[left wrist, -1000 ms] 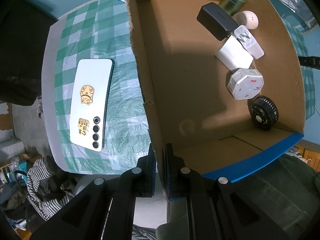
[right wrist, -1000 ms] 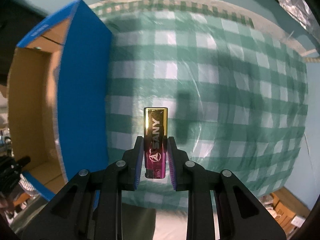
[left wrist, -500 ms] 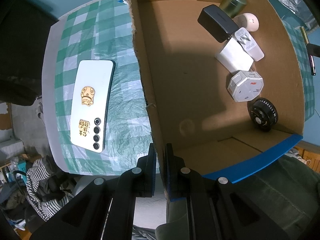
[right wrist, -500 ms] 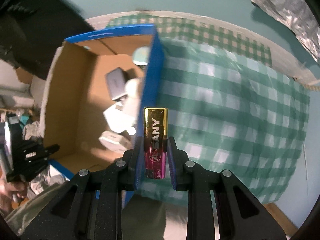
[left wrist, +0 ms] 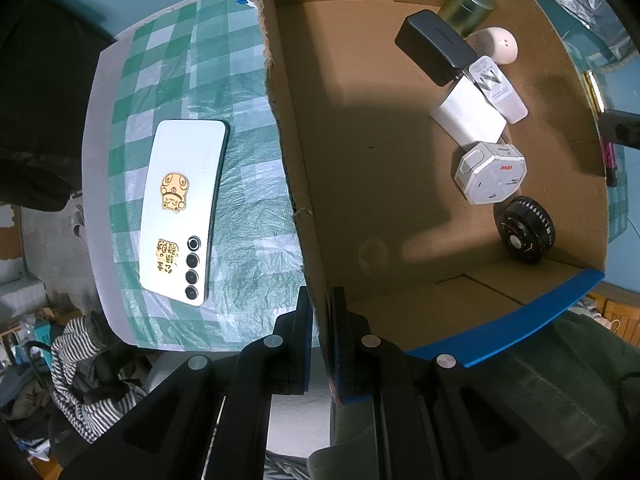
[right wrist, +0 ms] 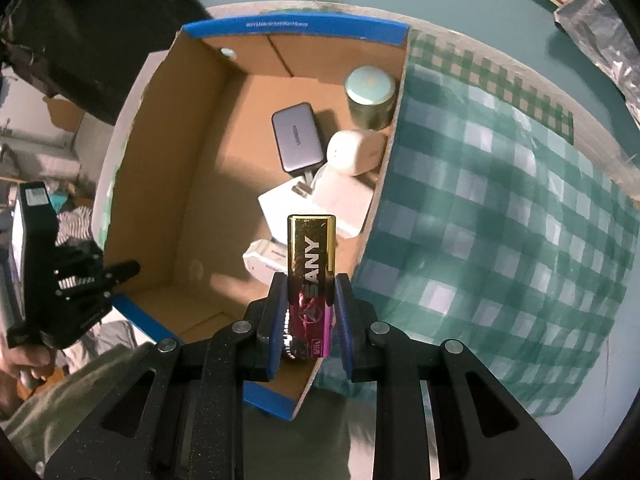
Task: Organize rigid objects
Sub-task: 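Carry the SANY USB stick into the box and release it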
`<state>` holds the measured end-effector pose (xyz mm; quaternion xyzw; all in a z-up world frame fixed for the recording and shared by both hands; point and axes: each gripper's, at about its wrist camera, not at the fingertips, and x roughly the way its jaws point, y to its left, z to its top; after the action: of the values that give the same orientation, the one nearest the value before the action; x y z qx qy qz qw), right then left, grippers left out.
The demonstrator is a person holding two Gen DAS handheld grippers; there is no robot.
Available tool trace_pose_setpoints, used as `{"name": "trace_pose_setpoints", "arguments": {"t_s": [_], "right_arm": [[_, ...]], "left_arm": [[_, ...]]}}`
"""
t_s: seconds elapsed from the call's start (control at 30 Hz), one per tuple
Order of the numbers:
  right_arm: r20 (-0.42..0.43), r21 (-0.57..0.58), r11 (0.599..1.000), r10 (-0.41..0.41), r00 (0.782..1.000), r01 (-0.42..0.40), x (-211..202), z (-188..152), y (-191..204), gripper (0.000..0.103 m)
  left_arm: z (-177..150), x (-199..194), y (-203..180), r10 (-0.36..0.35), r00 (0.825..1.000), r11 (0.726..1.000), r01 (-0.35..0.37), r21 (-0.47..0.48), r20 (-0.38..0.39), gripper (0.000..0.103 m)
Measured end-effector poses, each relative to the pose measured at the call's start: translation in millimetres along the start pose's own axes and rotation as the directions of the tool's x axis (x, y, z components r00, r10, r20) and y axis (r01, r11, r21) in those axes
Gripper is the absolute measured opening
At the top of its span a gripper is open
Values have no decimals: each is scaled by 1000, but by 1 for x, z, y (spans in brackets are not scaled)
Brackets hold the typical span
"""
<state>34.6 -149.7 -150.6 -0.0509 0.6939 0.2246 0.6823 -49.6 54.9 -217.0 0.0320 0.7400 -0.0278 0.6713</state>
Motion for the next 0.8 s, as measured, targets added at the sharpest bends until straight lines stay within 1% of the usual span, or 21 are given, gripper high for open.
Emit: {"name": "trace_pose_setpoints", "arguments": {"t_s": [0.17, 0.33, 0.47, 0.53, 0.6, 0.7, 0.8], "right_arm": [[-23, 18, 1000, 5, 1000, -4, 7, -1, -3, 22], [-27, 19, 1000, 2, 1000, -2, 8, -2, -2, 23], [-19, 28, 1000, 10, 1000, -9, 6, -3, -2, 29], [-15, 31, 999, 9, 1000, -8, 6, -4, -1, 32], [-4, 31, 1000, 3, 1000, -3, 2, -5, 1, 45], [26, 21, 1000, -13, 1000, 13, -5, -6, 3, 58], [53, 22, 999, -34, 998, 33, -14, -6, 4, 59]], "left_arm": [[0, 0, 0, 1, 1000, 1000, -1, 0, 0, 8], [0, 0, 0, 1, 1000, 1000, -1, 0, 1, 8], [1, 1, -1, 3, 1000, 1000, -3, 3, 3, 8], [1, 1, -2, 4, 1000, 1000, -4, 3, 4, 8], [1, 1, -3, 7, 1000, 1000, -8, 4, 5, 8], [0, 0, -4, 9, 1000, 1000, -9, 5, 7, 8], [2, -2, -5, 13, 1000, 1000, -13, 6, 8, 8]]}}
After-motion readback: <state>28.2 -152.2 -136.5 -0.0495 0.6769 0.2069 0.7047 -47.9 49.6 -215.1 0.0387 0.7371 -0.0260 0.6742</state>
